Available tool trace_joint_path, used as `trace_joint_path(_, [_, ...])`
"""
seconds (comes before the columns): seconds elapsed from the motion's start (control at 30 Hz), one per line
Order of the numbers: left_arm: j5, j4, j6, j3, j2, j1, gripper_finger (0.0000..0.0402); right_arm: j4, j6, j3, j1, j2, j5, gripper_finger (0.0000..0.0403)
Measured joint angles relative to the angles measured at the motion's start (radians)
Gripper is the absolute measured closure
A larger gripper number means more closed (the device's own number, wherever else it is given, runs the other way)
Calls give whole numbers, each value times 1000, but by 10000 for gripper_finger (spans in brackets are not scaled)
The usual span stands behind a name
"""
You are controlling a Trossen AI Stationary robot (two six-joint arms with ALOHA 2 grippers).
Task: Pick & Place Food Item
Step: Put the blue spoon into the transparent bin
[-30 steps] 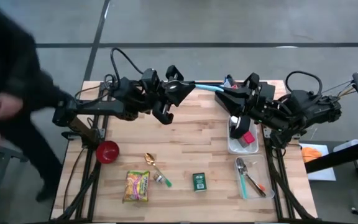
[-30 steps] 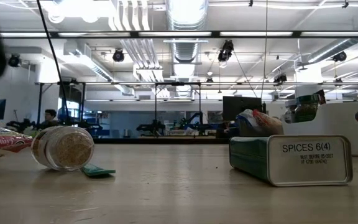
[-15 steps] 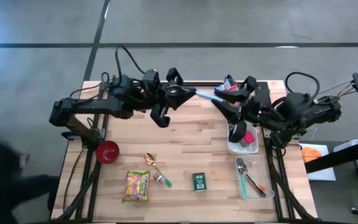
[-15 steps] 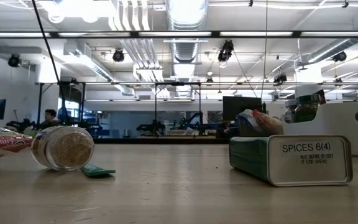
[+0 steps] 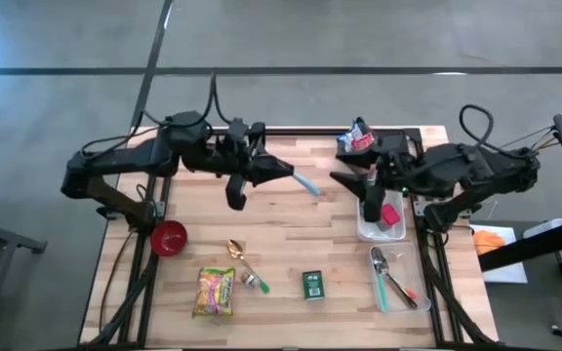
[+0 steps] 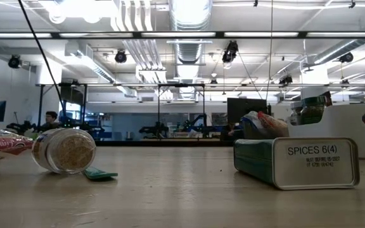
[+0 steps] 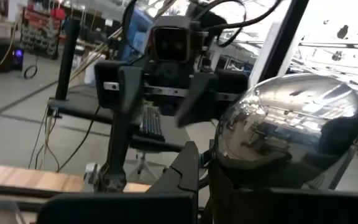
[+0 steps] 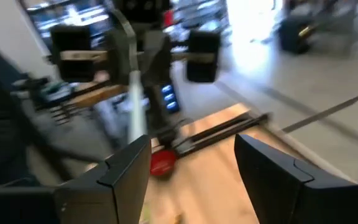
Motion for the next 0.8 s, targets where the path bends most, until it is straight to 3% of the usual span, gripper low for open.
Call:
trace_joint_path(0.13, [8,-4,-10,1,15,0,398,-8,93,-2,-69,-3,-211,175])
trace_joint_path(0.23, [12,-11,-15,1,34,-1,398,-22,138,-19,-108,-2,-295,174])
trace_joint_path(0.6, [24,-48,-98,1,101,20,398,-32,180,-36,-141,48,-475,174])
trace_joint_path(0.8, [45,-54,-119,1,116,20,398,-44,215,-38,-144,102,-491,174])
